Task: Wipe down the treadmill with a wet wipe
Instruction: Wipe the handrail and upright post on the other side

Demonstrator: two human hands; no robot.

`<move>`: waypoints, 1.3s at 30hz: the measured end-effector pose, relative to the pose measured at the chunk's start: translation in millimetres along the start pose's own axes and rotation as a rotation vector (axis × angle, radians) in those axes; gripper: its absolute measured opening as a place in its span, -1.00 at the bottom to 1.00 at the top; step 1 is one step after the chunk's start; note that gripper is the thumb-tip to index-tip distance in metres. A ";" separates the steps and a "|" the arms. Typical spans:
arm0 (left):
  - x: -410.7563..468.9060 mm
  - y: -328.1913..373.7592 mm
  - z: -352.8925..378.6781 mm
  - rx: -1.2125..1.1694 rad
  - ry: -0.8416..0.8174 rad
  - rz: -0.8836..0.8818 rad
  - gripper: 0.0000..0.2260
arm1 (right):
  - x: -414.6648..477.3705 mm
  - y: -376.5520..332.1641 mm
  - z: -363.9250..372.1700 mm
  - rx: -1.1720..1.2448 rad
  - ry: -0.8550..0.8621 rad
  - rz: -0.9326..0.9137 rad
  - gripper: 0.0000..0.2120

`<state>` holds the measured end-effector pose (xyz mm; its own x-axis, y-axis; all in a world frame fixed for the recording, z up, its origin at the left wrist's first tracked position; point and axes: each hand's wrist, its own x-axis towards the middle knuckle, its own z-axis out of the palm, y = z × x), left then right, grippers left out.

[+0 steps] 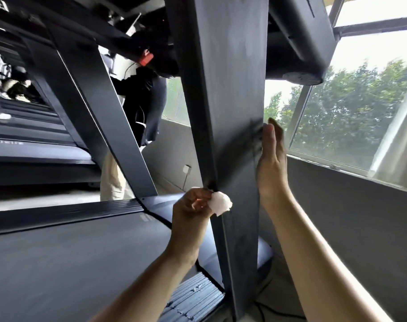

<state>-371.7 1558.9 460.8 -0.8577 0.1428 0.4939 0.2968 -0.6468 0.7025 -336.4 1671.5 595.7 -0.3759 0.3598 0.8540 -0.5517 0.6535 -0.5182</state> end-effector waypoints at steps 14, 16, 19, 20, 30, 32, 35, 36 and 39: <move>19.6 39.8 10.6 -0.075 0.084 0.217 -0.93 | 1.2 2.1 9.7 -0.090 -0.047 -0.015 -0.25; 24.3 56.3 16.9 -0.055 0.114 0.294 -0.86 | 1.8 -0.6 9.9 -0.105 -0.047 -0.003 -0.24; 47.0 106.5 28.5 -0.052 0.170 0.491 -0.87 | 2.0 -3.7 12.3 -0.096 -0.039 0.029 -0.25; 52.7 120.8 31.4 -0.056 0.166 0.558 -0.87 | 2.0 -3.5 12.8 -0.084 -0.025 0.046 -0.26; 51.6 136.1 28.4 0.266 0.285 0.664 -0.84 | 8.6 -12.9 16.8 -0.031 0.028 0.163 -0.52; 79.2 185.1 30.9 0.154 0.327 0.733 -0.79 | 9.4 -18.3 18.0 -0.057 0.032 0.156 -0.52; 98.2 207.8 28.4 0.118 0.327 0.824 -0.85 | 23.2 -42.2 21.1 -0.070 0.020 0.176 -0.44; 92.3 197.7 26.3 0.167 0.316 0.824 -0.86 | 32.8 -56.5 23.7 -0.067 0.022 0.146 -0.45; 60.7 157.9 18.1 0.248 0.194 0.745 -0.85 | 62.5 -107.2 38.9 -0.110 0.060 -0.037 -0.35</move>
<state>-369.3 1479.0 611.0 -0.4487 -0.4074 0.7954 0.8841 -0.3325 0.3284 -329.6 1598.0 702.8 -0.3097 0.3710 0.8755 -0.4785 0.7349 -0.4807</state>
